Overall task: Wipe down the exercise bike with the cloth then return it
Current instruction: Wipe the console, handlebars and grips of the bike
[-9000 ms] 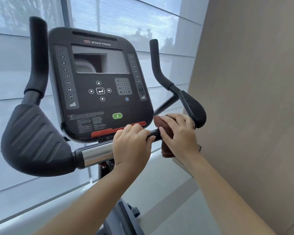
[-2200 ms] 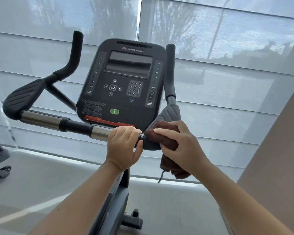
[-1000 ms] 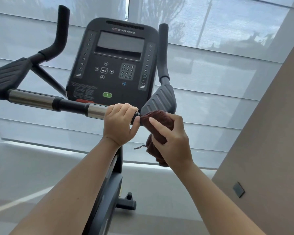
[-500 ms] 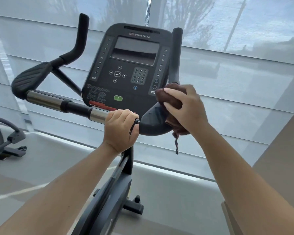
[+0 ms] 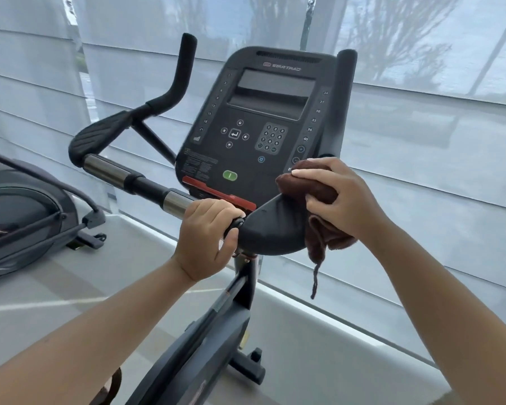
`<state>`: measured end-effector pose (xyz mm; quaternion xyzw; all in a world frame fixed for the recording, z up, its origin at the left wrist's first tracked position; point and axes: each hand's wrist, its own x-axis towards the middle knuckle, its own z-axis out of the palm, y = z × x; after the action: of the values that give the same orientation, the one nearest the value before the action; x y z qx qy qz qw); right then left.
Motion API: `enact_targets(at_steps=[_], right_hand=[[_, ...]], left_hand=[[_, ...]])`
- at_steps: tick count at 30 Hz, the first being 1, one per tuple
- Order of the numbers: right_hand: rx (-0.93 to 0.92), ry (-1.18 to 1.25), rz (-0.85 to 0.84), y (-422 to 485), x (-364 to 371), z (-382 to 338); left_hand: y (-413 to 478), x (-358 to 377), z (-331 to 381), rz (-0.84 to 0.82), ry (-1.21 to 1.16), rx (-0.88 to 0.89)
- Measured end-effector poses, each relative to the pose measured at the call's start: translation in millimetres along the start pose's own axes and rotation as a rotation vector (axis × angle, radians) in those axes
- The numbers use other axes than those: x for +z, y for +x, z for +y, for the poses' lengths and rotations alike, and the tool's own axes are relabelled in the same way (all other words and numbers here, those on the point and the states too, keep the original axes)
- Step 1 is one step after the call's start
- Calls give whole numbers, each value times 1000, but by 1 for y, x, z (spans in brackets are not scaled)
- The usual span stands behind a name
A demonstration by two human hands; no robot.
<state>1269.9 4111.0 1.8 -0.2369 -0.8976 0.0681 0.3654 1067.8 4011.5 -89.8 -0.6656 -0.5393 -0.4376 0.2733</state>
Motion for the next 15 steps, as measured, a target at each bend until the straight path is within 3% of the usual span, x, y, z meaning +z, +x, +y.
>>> enact_targets(at_steps=[6, 15], right_hand=[[-57, -7, -3, 2, -1, 3], [88, -84, 150, -17, 17, -17]], left_hand=[[2, 3, 3, 28, 15, -34], [1, 4, 6, 44, 35, -47]])
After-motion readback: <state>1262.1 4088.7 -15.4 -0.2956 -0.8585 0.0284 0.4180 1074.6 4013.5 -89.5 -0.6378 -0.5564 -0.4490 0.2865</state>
